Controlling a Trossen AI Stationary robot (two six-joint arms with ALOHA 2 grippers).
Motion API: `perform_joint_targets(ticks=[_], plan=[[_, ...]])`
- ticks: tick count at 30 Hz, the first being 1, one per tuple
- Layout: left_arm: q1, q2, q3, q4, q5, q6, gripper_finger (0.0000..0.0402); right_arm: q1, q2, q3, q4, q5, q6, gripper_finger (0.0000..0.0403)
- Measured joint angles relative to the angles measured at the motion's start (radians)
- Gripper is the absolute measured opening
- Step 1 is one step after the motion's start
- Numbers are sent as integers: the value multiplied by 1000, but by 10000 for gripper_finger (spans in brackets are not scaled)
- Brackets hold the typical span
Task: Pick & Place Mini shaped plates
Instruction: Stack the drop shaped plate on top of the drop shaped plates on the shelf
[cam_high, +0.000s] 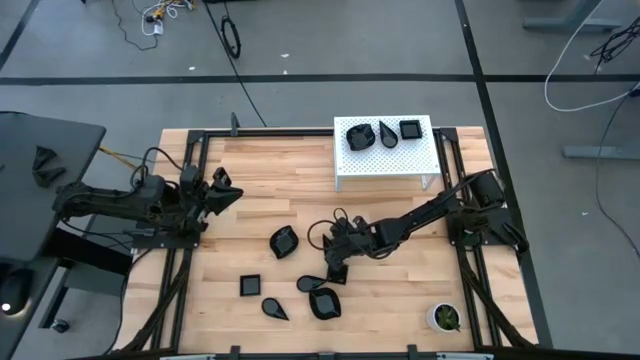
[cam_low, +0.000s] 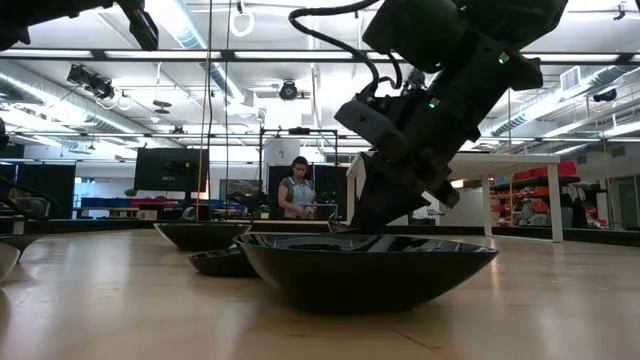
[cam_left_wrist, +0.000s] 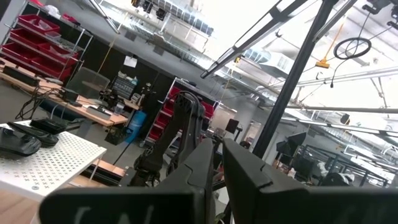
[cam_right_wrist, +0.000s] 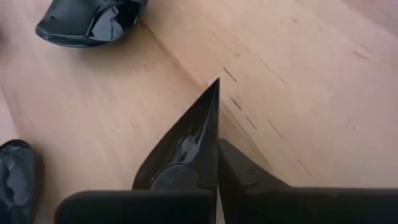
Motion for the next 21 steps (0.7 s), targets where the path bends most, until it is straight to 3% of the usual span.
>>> perform_joint_targets(ticks=[7, 14, 18, 21], plan=[[0, 0, 0, 0, 0, 0, 42, 14, -115, 0, -16, 32, -26, 2], [0, 0, 0, 0, 0, 0, 42, -12, -414, 0, -77, 121, -131, 2], [0, 0, 0, 0, 0, 0, 42, -107, -606, 0, -218, 162, -201, 2], [0, 0, 0, 0, 0, 0, 42, -243, -714, 0, -348, 157, -250, 2]])
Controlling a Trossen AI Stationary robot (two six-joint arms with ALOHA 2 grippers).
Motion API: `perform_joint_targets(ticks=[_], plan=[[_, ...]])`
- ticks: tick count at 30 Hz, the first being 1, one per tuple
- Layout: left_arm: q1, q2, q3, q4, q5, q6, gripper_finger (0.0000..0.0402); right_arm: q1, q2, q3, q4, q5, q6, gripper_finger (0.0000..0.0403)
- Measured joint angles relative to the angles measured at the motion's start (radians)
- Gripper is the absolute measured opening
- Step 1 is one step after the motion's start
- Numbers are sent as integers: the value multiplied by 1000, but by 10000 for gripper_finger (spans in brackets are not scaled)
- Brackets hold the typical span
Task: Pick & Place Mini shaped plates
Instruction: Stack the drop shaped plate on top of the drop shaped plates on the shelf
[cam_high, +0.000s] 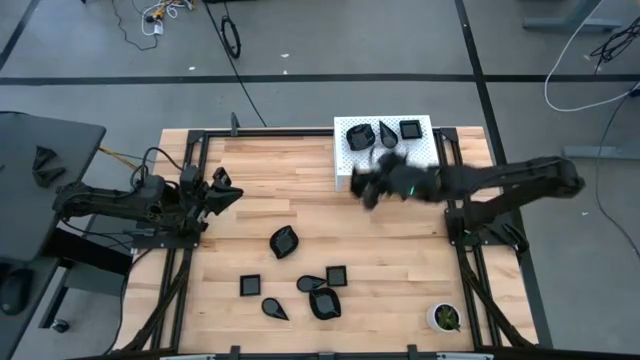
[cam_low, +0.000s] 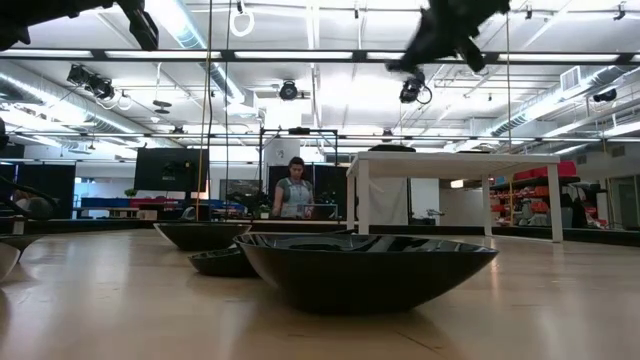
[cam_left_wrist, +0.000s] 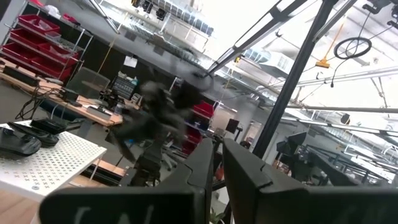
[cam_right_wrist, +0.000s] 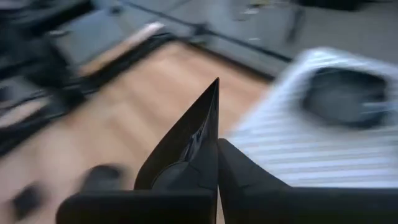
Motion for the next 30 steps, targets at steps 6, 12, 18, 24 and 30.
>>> perform_joint_targets(ticks=[6, 12, 18, 24, 30], plan=[[0, 0, 0, 0, 0, 0, 42, -373, -66, 0, -134, -176, -204, 2], [0, 0, 0, 1, 0, 0, 42, -648, -17, 0, -104, -359, -429, 1], [0, 0, 0, 1, 0, 0, 42, -752, 40, 0, -109, -435, -505, 4], [0, 0, 0, 1, 0, 0, 42, -761, 97, 0, -107, -420, -544, 5], [0, 0, 0, 1, 0, 0, 42, -761, 128, 0, -100, -385, -550, 6]])
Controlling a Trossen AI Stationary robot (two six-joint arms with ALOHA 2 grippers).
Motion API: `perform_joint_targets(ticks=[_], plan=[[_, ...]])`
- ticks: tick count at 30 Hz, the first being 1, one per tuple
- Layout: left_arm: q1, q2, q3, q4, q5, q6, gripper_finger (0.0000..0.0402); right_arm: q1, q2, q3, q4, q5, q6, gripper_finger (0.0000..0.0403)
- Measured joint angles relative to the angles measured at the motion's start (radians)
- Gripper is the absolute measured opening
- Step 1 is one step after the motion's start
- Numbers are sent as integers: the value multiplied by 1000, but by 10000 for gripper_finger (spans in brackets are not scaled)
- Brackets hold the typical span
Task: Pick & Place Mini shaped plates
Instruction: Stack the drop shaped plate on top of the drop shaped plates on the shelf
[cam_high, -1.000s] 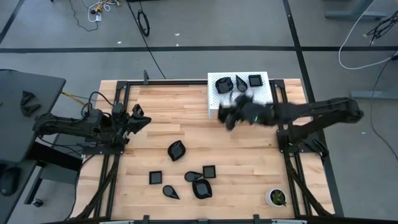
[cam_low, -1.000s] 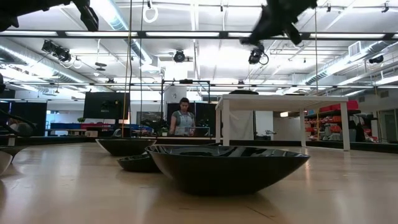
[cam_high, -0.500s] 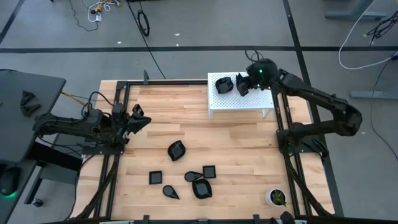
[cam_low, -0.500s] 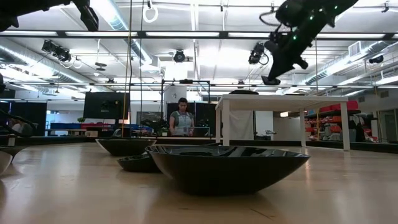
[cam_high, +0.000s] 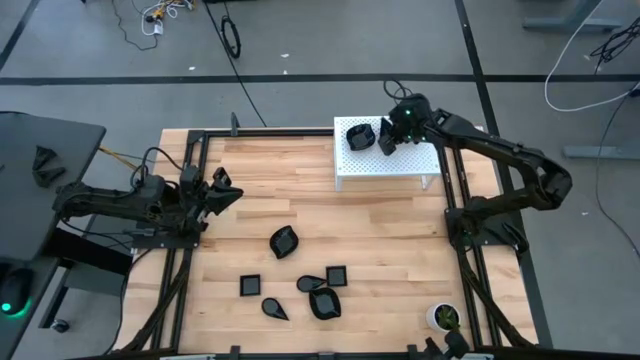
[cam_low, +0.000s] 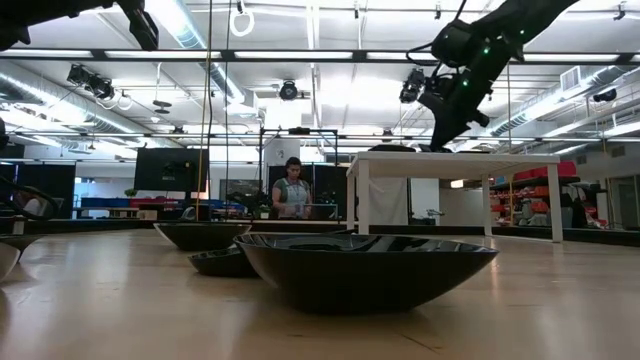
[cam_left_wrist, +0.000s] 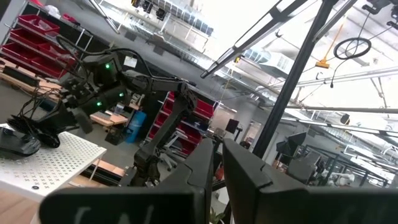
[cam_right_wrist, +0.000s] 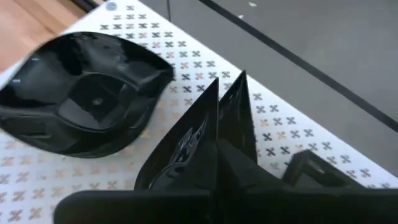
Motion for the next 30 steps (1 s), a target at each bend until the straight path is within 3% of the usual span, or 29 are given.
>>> perform_joint_targets(ticks=[10, 15, 20, 24, 30], plan=[[0, 0, 0, 0, 0, 0, 42, 0, -21, 0, 7, 20, -1, 27], [0, 0, 0, 0, 0, 0, 42, 0, -22, 0, 7, 108, -1, 26], [0, 0, 0, 0, 0, 0, 42, 14, -23, 0, 3, 51, 24, 26], [0, 0, 0, 0, 0, 0, 42, 78, -23, 0, -30, -33, 127, 25], [0, 0, 0, 0, 0, 0, 42, 160, -23, 0, -156, -7, 322, 37]])
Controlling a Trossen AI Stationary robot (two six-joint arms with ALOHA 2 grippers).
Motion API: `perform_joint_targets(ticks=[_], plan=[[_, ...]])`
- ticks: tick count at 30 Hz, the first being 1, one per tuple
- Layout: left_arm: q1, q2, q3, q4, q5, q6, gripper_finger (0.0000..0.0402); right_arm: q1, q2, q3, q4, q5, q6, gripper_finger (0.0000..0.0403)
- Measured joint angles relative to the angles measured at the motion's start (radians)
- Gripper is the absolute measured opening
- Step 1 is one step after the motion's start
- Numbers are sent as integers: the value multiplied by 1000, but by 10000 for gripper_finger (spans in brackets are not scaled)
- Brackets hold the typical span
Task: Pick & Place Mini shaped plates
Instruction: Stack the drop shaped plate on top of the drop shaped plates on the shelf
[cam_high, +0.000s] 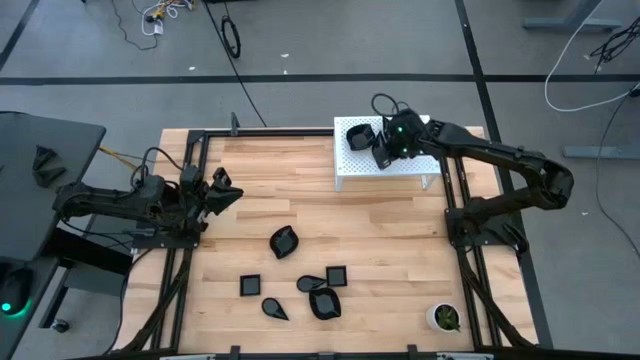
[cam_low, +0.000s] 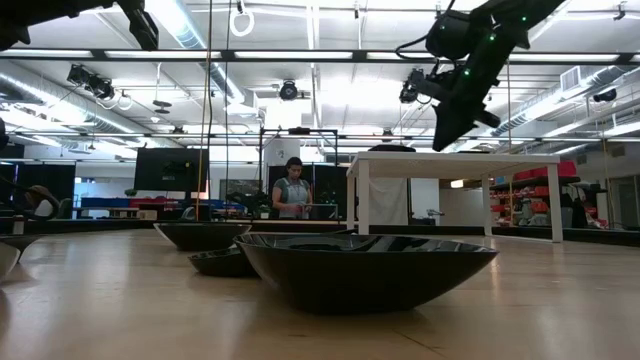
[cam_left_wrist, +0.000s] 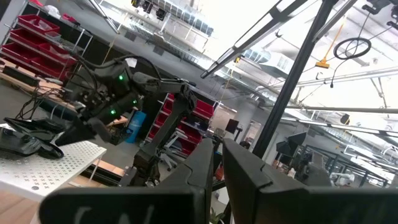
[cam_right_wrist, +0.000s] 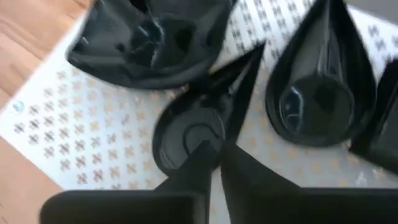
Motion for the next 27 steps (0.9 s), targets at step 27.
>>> perform_joint_targets(ticks=[27], plan=[[0, 0, 0, 0, 0, 0, 42, 44, 83, -1, 42, 157, 120, 66]])
